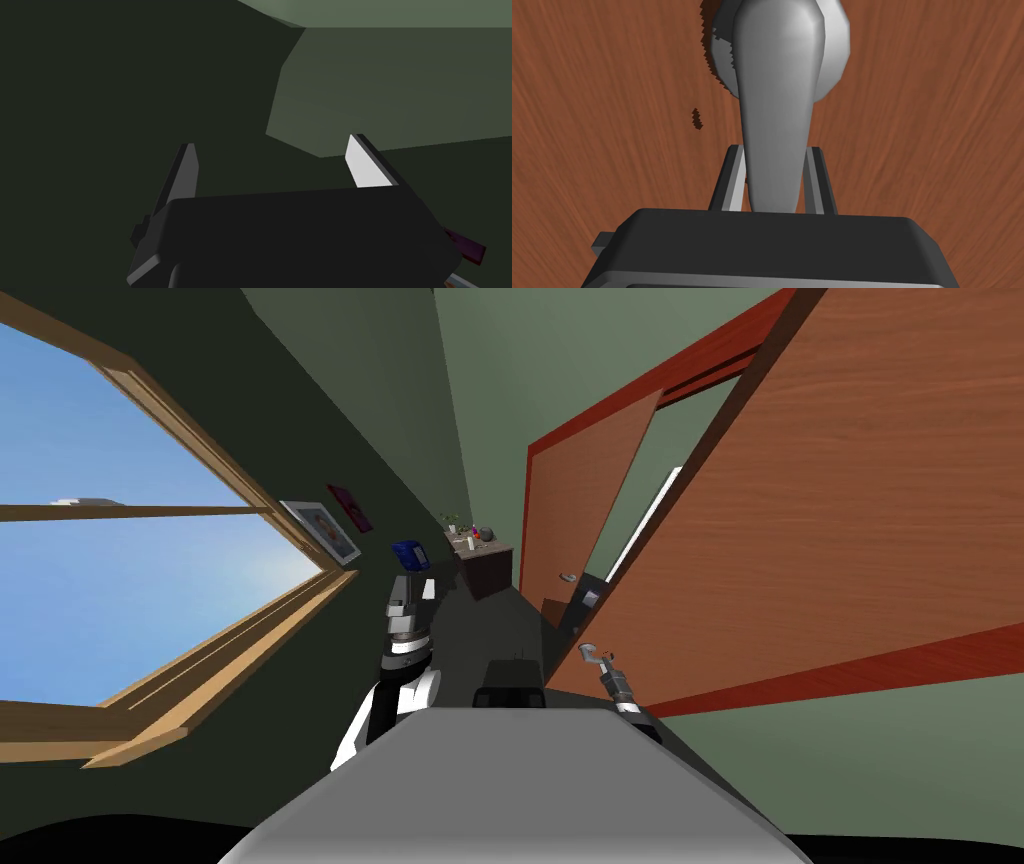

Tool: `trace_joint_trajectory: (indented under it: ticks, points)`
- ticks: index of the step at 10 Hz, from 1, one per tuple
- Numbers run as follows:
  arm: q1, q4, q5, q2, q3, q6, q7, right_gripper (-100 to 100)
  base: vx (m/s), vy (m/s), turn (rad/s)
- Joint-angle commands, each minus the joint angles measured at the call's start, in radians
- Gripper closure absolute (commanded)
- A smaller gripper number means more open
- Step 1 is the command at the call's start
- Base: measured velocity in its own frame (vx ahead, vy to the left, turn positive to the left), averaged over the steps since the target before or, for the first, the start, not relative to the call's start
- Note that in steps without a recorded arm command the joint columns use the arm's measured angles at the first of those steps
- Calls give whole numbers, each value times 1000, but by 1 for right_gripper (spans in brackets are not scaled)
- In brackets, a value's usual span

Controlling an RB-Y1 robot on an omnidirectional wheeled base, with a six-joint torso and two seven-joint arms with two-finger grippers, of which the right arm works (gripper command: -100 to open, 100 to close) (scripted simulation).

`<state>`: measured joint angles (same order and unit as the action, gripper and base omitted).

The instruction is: Pull the door open

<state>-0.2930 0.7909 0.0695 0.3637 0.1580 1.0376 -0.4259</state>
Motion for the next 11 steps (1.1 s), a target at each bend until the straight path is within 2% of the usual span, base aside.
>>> trace_joint_trajectory:
  ticks: [1, 3, 6, 8, 9, 10, 11]
  points:
    - [-11, -11, 8, -1, -10, 29, -9, 100, -181, -42, 120]
    - [-17, -20, 11, 3, -11, 48, -15, 100, -143, -36, 102]
    - [-35, -46, 19, 14, -14, 100, -31, 100, -162, -40, 150]
    - [-43, -59, 23, 20, -16, 125, -39, 100, -193, -48, 133]
    - [-38, -58, 19, 22, -10, 114, -35, 100, -73, -17, 10]
    - [-12, -78, 16, 19, -14, 103, -28, 100, -143, 1, 77]
    - [0, -84, 15, 18, -16, 97, -25, 100, -215, -18, 144]
